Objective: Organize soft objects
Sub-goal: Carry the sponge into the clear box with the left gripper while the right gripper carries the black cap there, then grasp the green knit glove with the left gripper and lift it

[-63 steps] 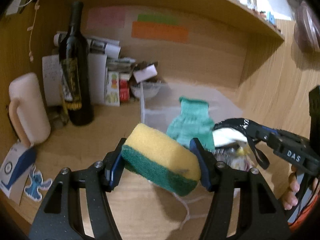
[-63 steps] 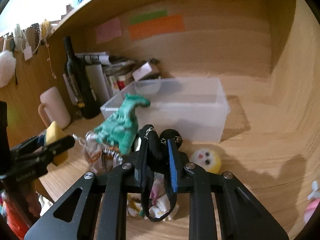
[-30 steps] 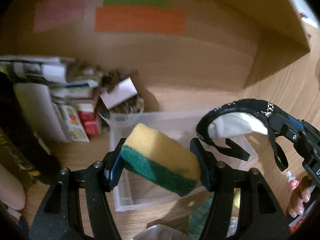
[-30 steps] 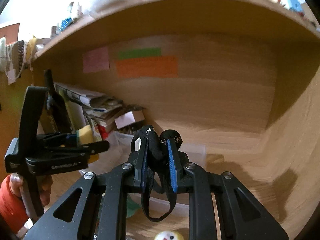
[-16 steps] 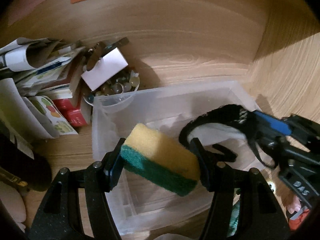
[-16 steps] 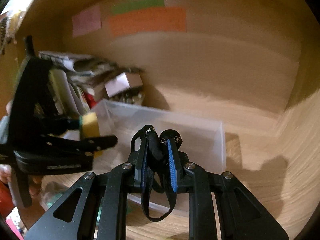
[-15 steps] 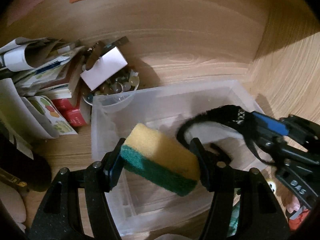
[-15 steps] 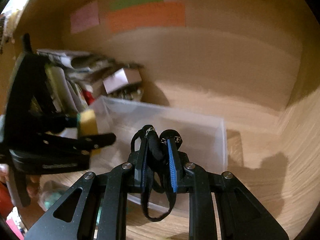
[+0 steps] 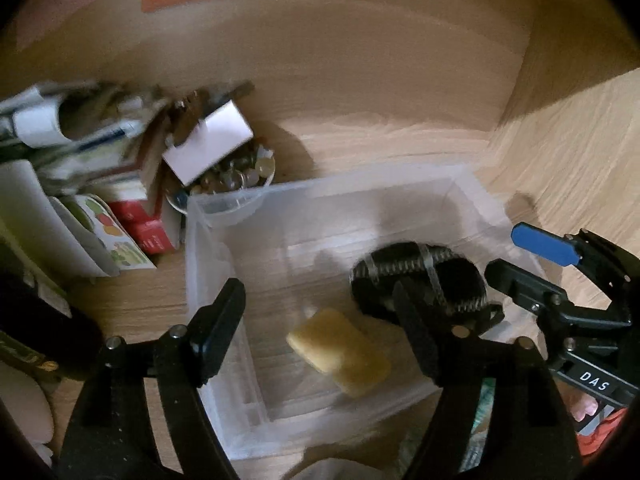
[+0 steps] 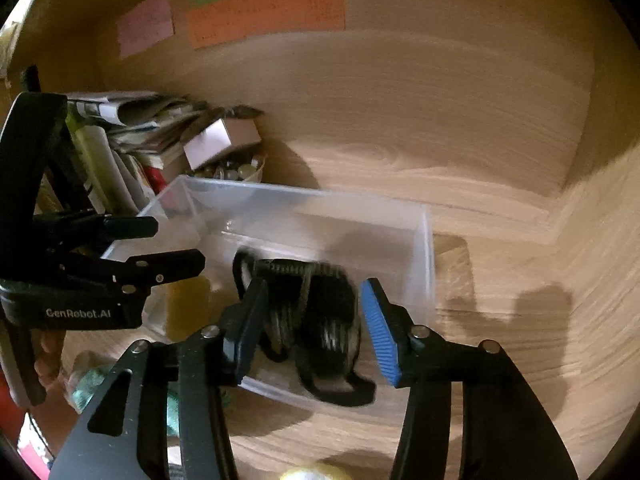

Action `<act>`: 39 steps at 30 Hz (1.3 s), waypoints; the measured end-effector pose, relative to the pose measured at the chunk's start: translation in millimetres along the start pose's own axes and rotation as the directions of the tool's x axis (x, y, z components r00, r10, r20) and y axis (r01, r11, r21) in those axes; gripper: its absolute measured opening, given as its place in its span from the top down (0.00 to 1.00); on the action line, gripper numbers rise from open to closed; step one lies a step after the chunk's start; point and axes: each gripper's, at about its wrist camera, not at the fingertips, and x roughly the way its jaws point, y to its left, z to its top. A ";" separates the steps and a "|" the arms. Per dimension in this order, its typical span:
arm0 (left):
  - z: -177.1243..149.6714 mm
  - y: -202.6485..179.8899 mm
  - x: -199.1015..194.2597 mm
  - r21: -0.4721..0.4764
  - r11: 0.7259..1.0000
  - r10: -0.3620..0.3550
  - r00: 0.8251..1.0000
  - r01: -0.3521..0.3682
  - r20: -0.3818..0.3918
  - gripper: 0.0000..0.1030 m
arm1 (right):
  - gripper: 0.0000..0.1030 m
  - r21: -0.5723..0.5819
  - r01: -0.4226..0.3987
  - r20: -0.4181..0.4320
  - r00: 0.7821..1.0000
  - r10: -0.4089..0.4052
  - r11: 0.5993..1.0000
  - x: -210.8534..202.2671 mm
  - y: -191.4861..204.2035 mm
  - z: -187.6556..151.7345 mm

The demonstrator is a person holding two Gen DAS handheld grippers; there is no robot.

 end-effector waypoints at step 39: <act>-100.5 -56.0 -22.9 0.116 0.990 -0.086 0.996 0.081 0.036 0.53 | 0.47 0.020 -0.039 -0.141 0.989 0.041 0.999 -24.1 3.4 -106.0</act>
